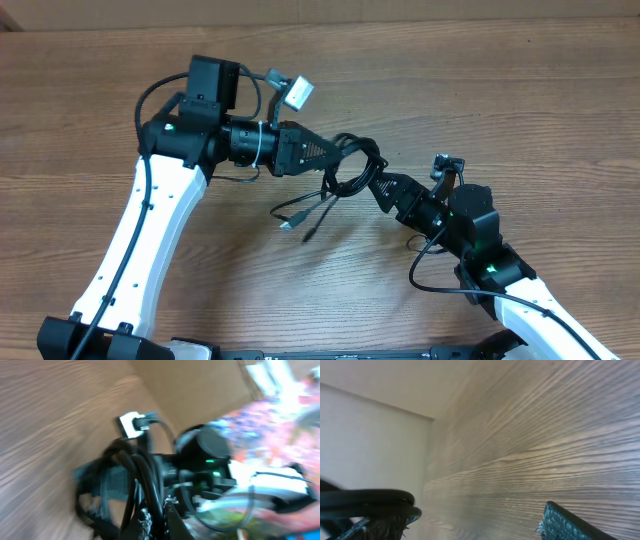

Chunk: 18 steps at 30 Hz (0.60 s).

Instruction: Untangle cables

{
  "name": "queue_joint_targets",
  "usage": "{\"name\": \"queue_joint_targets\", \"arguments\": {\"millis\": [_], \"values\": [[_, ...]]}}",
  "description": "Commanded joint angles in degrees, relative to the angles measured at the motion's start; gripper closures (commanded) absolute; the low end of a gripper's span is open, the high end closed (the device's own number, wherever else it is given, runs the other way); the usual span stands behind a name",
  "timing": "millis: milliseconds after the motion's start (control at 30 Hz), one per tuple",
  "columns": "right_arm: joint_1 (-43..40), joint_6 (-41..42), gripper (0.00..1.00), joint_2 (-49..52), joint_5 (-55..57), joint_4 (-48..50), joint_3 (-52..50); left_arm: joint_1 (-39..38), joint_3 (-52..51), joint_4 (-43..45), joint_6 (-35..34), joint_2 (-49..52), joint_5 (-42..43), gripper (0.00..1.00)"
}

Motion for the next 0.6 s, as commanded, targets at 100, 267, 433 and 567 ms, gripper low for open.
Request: {"name": "queue_joint_targets", "arguments": {"millis": [100, 267, 433, 567], "values": [[-2.91, -0.11, 0.16, 2.4, 13.11, -9.84, 0.26, 2.01, 0.79, 0.96, -0.13, -0.44, 20.83, 0.96], [-7.06, -3.8, 0.12, 2.4, 12.41, -11.93, 0.26, 4.22, 0.79, 0.9, -0.35, -0.44, 20.68, 0.96], [-10.27, -3.76, 0.12, 2.38, 10.78, -15.65, 0.26, 6.73, 0.79, 0.76, -4.87, -0.44, 15.15, 0.96], [-10.67, -4.44, 0.09, 2.38, 1.75, -13.31, 0.26, 6.4, 0.79, 0.66, -9.22, -0.44, 6.03, 0.96]]}}
